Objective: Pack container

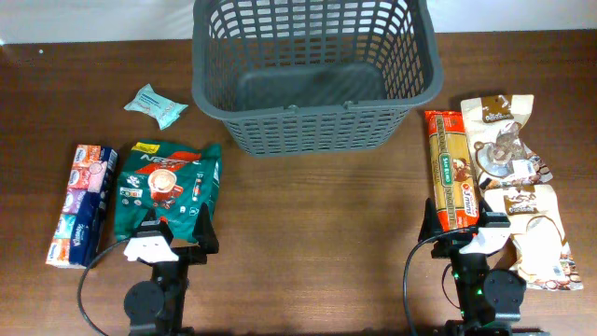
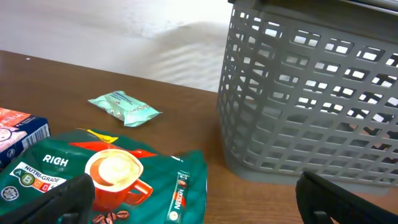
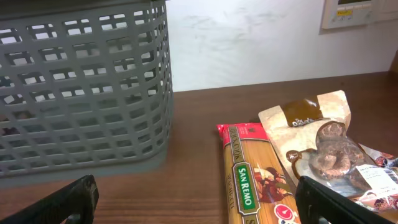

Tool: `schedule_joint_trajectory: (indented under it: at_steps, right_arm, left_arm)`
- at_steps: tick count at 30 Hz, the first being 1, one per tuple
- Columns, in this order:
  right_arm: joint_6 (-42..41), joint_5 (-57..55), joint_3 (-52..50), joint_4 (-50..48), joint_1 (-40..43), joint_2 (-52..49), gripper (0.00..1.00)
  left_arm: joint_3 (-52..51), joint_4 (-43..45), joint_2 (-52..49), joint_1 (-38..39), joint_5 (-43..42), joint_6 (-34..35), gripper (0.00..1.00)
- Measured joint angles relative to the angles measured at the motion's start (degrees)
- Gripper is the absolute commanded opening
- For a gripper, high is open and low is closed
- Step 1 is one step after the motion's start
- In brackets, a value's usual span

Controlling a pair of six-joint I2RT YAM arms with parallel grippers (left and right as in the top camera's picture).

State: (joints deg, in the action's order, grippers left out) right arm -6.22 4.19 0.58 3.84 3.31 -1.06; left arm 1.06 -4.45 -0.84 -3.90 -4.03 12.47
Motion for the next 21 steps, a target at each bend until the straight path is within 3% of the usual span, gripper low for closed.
schedule_joint_trajectory:
  at_steps: [14,21]
  right_arm:
    - [-0.02,0.00,0.00,-0.28,0.00,0.00,0.99]
    - [0.02,0.00,0.00,-9.84,0.00,0.00,0.99]
  left_arm:
    - [0.00,0.00,0.00,0.00,0.00,0.00,0.99]
    - [0.00,0.00,0.00,0.00,0.00,0.00,0.99]
